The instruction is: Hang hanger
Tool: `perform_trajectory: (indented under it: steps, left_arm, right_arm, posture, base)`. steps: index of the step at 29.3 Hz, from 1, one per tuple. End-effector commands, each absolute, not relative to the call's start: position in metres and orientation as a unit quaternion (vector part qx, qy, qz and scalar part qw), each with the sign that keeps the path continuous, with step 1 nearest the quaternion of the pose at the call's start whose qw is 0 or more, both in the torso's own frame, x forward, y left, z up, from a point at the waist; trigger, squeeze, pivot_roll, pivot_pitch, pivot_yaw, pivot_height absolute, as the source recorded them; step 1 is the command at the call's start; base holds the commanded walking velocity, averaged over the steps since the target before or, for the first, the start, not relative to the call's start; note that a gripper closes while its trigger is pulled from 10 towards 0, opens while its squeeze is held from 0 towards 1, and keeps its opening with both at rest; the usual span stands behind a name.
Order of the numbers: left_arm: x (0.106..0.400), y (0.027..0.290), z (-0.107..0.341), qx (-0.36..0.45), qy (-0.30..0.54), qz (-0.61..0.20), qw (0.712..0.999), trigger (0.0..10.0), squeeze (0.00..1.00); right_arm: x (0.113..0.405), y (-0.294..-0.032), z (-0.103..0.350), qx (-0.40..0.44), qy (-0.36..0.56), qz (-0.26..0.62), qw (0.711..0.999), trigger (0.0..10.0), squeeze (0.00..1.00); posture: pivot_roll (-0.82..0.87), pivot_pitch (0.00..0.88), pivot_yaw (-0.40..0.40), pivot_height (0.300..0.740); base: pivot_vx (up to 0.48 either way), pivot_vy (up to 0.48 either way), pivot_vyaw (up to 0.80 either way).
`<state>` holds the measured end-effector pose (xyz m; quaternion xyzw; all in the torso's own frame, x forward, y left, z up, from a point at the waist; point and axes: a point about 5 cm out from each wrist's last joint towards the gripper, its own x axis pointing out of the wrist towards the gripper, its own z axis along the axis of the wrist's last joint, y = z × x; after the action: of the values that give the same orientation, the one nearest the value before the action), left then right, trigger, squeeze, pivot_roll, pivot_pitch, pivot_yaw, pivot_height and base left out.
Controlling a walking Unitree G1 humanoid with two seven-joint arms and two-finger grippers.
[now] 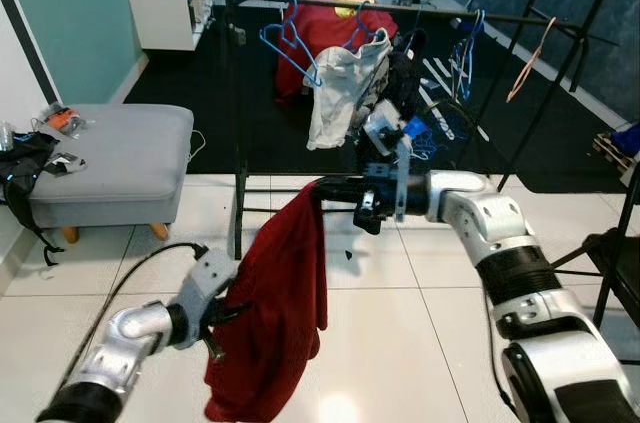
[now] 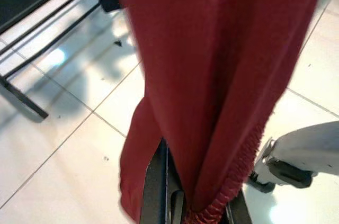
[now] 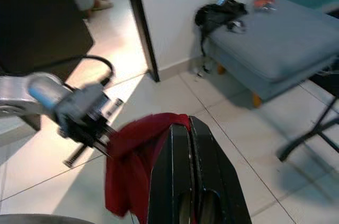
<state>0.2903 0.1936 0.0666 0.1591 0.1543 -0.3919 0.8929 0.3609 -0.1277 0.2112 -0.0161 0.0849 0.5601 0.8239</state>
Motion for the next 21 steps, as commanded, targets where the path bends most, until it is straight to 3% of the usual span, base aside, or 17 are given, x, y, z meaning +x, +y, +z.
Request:
perform_trajectory:
  steps: [1, 5, 9, 12, 16, 17, 18, 19, 21]
  left_arm:
    - [0.286, 0.2, 0.08, 0.146, 0.144, -0.413, 0.887, 0.0, 0.0]
    - [0.279, 0.209, 0.124, 0.106, 0.1, -0.454, 0.879, 0.0, 0.0]
    - [0.277, 0.21, 0.131, 0.104, 0.099, -0.463, 0.875, 0.0, 0.0]
    - [0.268, 0.213, 0.144, 0.109, 0.129, -0.506, 0.846, 0.0, 0.0]
    - [0.268, 0.211, 0.149, 0.103, 0.128, -0.513, 0.842, 0.0, 0.0]
    - [0.268, 0.206, 0.154, 0.09, 0.119, -0.518, 0.842, 0.0, 0.0]
    - [0.268, 0.206, 0.154, 0.09, 0.119, -0.518, 0.842, 0.0, 0.0]
    - [0.268, 0.202, 0.161, 0.075, 0.109, -0.523, 0.842, 0.0, 0.0]
    - [0.268, 0.202, 0.161, 0.075, 0.109, -0.523, 0.842, 0.0, 0.0]
  right_arm:
    - [0.363, -0.139, 0.204, -0.024, 0.09, 0.528, 0.844, 0.0, 0.0]
    - [0.369, -0.157, 0.191, -0.014, 0.09, 0.452, 0.887, 0.0, 0.0]
    - [0.37, -0.159, 0.189, -0.012, 0.087, 0.438, 0.895, 0.0, 0.0]
    - [0.373, -0.167, 0.186, -0.03, 0.074, 0.4, 0.913, 0.0, 0.0]
    - [0.373, -0.169, 0.186, -0.029, 0.069, 0.39, 0.918, 0.0, 0.0]
    - [0.374, -0.17, 0.186, -0.021, 0.063, 0.382, 0.922, 1.4, 0.0]
    - [0.374, -0.17, 0.186, -0.021, 0.063, 0.382, 0.922, 1.4, 0.0]
    - [0.374, -0.17, 0.186, -0.01, 0.06, 0.378, 0.924, 3.2, 0.0]
    - [0.374, -0.17, 0.186, -0.01, 0.06, 0.378, 0.924, 3.2, 0.0]
  posture:
    - [-0.09, 0.037, -0.097, 0.74]
    - [-0.09, 0.039, -0.091, 0.74]
    - [-0.09, 0.039, -0.091, 0.74]
    - [-0.08, 0.035, -0.09, 0.74]
    - [-0.08, 0.033, -0.089, 0.74]
    - [-0.08, 0.03, -0.086, 0.74]
    - [-0.08, 0.03, -0.086, 0.74]
    - [-0.08, 0.029, -0.084, 0.74]
    - [-0.08, 0.029, -0.084, 0.74]
  base:
    - [0.0, 0.0, 0.0]
    - [0.0, 0.0, 0.0]
    - [0.0, 0.0, 0.0]
    - [0.0, 0.0, 0.0]
    - [0.0, 0.0, 0.0]
    - [0.0, 0.0, 0.0]
    - [0.0, 0.0, 0.0]
    - [0.0, 0.0, 0.0]
    - [0.0, 0.0, 0.0]
